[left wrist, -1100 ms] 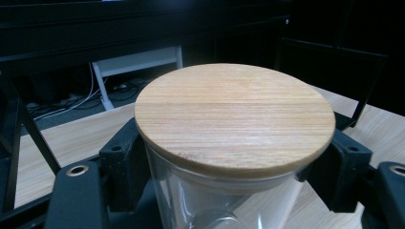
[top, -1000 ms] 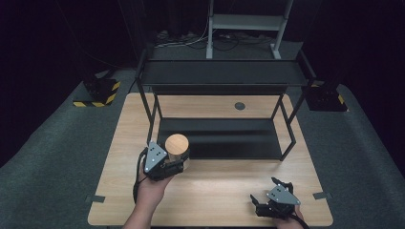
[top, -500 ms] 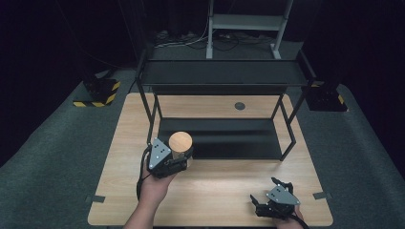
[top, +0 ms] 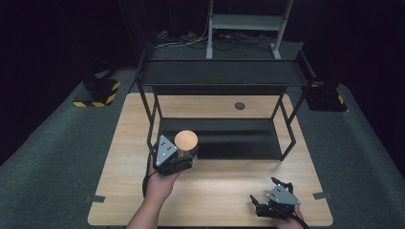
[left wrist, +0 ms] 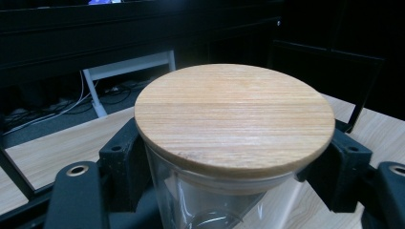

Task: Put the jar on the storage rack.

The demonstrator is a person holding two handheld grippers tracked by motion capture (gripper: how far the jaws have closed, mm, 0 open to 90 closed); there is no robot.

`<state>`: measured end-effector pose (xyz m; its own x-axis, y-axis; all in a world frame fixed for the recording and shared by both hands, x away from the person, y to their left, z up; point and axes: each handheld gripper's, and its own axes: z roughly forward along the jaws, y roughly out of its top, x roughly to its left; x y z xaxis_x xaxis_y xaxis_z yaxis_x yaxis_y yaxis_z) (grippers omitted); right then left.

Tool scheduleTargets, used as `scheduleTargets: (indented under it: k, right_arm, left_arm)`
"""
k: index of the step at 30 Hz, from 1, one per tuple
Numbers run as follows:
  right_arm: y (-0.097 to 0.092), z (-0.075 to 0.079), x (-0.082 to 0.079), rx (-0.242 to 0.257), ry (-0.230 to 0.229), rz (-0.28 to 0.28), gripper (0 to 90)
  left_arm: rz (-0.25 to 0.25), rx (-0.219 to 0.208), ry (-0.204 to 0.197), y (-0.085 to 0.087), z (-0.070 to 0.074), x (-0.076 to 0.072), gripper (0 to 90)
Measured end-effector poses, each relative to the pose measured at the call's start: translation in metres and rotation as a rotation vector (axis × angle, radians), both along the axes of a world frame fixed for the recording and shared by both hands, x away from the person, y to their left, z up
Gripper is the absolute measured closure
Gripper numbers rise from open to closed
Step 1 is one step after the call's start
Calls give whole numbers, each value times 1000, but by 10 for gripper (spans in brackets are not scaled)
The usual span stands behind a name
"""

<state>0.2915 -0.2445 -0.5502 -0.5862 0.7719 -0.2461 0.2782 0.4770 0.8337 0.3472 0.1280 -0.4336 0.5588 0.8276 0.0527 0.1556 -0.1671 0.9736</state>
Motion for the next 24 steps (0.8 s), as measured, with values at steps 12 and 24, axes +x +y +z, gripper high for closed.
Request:
scheduleTargets:
  k: [12, 24]
  right_arm:
    - [0, 0, 1, -5, 4, 0, 6]
    - [0, 0, 0, 1, 3, 1, 6]
  left_arm:
    - [-6, -3, 4, -7, -1, 8, 263]
    - [3, -12, -2, -10, -4, 17, 264]
